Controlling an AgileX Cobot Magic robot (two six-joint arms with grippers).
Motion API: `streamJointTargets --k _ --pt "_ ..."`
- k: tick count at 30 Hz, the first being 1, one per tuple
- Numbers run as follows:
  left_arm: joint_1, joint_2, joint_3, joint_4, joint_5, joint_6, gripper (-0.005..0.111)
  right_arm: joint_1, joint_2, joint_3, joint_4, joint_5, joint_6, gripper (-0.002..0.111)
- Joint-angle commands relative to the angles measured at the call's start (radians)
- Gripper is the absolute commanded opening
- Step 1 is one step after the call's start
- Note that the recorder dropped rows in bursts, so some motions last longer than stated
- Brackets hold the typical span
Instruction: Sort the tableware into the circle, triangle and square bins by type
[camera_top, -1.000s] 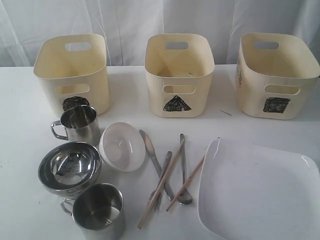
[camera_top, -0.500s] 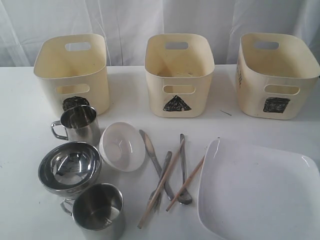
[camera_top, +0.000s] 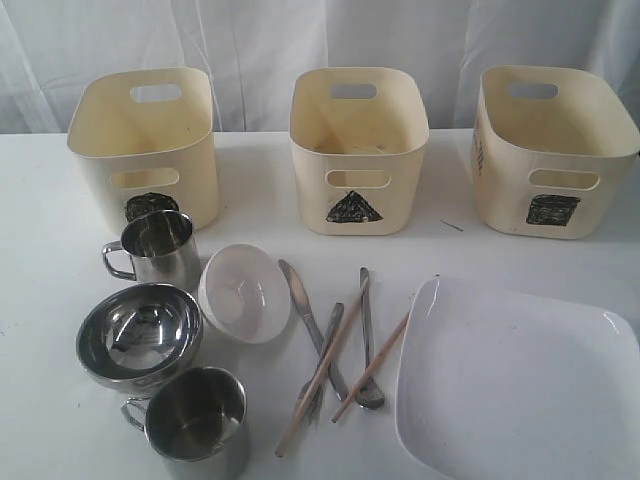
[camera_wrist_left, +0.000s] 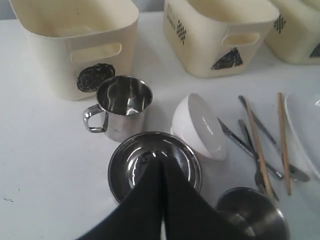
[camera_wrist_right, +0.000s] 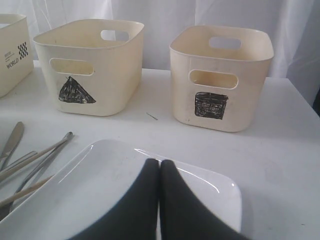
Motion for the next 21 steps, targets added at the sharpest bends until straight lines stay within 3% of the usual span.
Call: streamJointTargets --k 1,4,8,14,21 --pt "0.001 0.276 -0.120 -0.005 0.041 0.127 0.007 -0.004 -0.006 0.006 -0.001 -0.008 0.003 0.000" --pt "0.001 0.460 -0.186 0.052 -0.008 0.151 0.028 -0.004 -0.006 0.006 -0.001 -0.008 0.003 0.000" --pt "0.013 0.653 -0.266 0.119 -0.096 0.030 0.058 -0.004 -0.006 0.006 -0.001 -0.008 0.003 0.000" --pt "0.116 0.848 -0.389 0.130 -0.080 -0.019 0.060 -0.004 -0.006 0.006 -0.001 -0.008 0.003 0.000" --pt "0.118 0.938 -0.481 0.081 -0.037 -0.032 0.060 -0.004 -0.006 0.006 -0.001 -0.008 0.003 0.000"
